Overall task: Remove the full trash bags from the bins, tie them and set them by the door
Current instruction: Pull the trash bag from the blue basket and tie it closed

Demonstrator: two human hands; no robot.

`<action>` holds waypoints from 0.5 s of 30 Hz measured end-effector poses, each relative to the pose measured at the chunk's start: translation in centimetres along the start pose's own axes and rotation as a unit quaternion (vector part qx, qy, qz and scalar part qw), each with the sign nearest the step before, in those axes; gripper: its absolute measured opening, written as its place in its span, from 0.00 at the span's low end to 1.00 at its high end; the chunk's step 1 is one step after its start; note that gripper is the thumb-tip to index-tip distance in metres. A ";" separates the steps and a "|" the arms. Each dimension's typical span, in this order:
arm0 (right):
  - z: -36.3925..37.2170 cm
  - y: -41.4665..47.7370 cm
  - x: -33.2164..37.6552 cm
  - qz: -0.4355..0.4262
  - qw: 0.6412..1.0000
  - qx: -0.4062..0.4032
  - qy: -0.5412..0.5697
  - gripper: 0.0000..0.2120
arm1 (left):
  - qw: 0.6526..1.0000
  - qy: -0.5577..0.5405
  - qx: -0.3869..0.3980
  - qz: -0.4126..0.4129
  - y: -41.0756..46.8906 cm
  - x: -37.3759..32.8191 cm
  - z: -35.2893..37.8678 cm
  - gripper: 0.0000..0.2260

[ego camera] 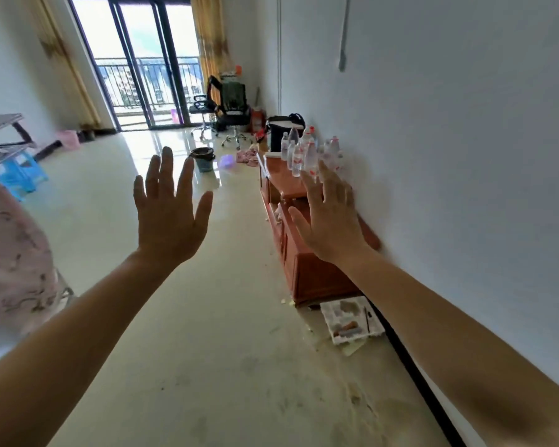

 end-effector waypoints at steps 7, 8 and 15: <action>14.8 12.2 2.8 -0.053 0.996 0.025 0.063 0.32 | 0.998 0.044 0.041 -0.021 4.8 9.6 10.7 0.28; 17.1 14.3 3.0 -0.060 0.995 0.026 0.070 0.33 | 0.997 0.057 0.047 -0.016 5.9 10.8 12.5 0.28; 30.0 31.1 4.2 -0.100 0.987 0.045 0.121 0.33 | 0.986 0.118 0.078 -0.090 17.4 19.8 23.5 0.30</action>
Point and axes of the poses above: each hand's wrist, its own y-axis towards the middle knuckle, its own z-axis out of the palm, x = y × z, the point moved 1 cm from there along y, towards the middle knuckle, and after that the axes turned 3 degrees about -x, right-handed, at the moved point
